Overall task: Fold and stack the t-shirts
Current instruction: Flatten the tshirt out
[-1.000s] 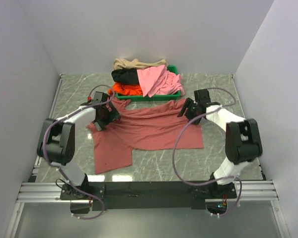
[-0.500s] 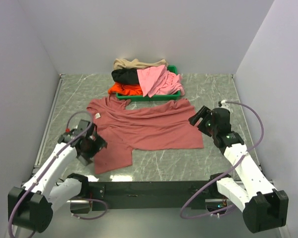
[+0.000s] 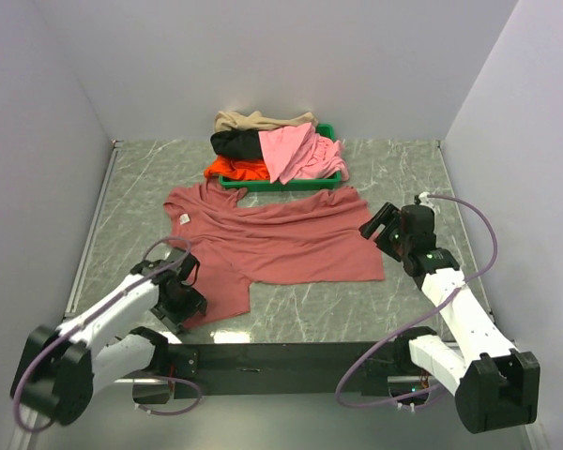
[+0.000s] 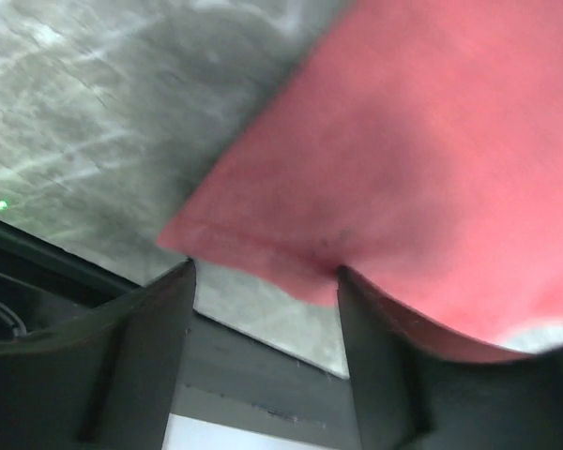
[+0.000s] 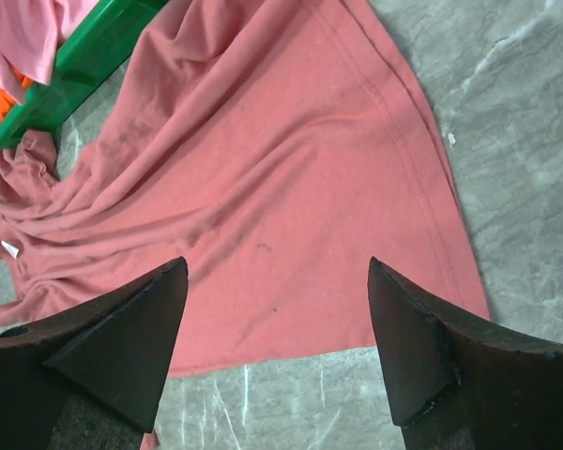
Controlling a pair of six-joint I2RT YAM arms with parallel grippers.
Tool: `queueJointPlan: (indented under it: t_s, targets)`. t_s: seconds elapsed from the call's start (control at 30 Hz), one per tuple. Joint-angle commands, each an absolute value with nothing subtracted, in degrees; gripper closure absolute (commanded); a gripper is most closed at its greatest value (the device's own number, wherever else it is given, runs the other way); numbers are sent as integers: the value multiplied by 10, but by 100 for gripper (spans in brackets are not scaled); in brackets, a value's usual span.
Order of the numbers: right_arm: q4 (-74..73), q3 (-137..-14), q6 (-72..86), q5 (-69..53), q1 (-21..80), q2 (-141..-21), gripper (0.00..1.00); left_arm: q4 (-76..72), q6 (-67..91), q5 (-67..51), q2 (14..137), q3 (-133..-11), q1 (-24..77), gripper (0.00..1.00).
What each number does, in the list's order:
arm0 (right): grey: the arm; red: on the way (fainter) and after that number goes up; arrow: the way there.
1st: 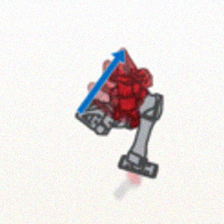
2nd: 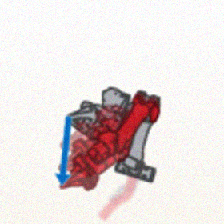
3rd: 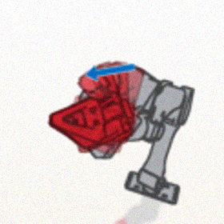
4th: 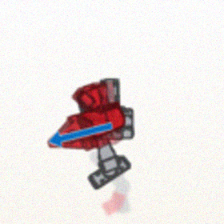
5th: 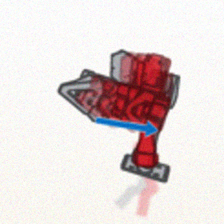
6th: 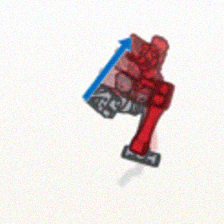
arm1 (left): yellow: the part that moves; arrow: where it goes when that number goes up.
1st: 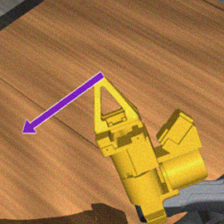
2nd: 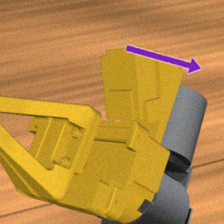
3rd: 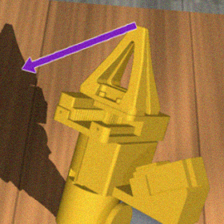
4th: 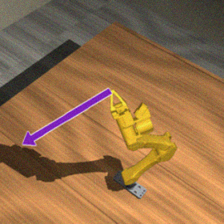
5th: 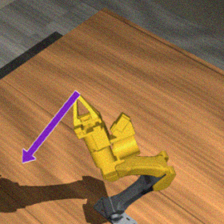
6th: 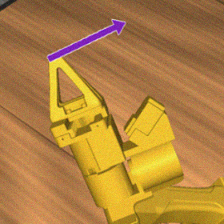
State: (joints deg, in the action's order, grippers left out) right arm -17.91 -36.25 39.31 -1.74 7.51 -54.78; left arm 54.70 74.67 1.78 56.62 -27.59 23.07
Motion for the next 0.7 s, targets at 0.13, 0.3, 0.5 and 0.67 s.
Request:
queueJointPlan:
  t_s: [0.13,0.3,0.5,0.67]
  targets:
    - [-165,-357,385,-16,52,-537,16,507,753,52,650,-284,233,55]
    - [-171,-341,390,-16,40,-526,16,502,758,65,662,-286,233,88]
    - [-243,-316,400,-21,40,-509,11,502,755,69,651,-283,233,100]
    - [-317,-287,400,-4,40,-478,7,483,730,70,630,-291,233,99]
